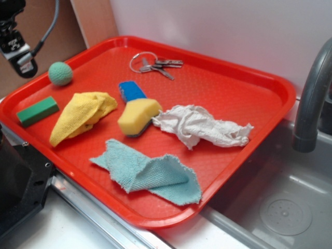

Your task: Grab the green block.

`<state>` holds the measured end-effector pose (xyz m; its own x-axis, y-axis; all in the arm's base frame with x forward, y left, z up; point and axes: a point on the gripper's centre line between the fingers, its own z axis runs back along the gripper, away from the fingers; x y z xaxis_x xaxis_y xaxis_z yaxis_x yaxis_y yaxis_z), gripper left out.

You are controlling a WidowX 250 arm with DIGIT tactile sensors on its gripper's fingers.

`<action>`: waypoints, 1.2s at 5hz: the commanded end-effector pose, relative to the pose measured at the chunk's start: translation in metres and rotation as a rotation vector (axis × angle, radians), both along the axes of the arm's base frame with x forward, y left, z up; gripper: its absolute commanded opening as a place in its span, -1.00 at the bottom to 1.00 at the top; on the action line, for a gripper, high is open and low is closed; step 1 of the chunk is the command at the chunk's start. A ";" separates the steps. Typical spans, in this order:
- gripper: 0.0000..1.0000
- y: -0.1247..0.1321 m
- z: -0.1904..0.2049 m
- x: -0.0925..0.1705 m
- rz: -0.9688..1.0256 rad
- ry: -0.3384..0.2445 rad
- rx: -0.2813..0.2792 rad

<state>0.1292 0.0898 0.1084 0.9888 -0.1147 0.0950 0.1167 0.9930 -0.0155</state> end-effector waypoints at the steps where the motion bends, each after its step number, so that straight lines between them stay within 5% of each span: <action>1: 1.00 0.033 -0.042 0.006 0.026 0.004 0.001; 3: 1.00 0.017 -0.084 0.015 -0.012 0.062 -0.023; 4: 1.00 0.012 -0.097 -0.004 -0.024 0.133 0.027; 5: -0.65 0.014 -0.110 -0.013 -0.021 0.193 0.057; 6: -1.00 0.013 -0.106 -0.015 -0.035 0.180 0.065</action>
<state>0.1250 0.1073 0.0093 0.9868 -0.1459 -0.0697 0.1493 0.9877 0.0460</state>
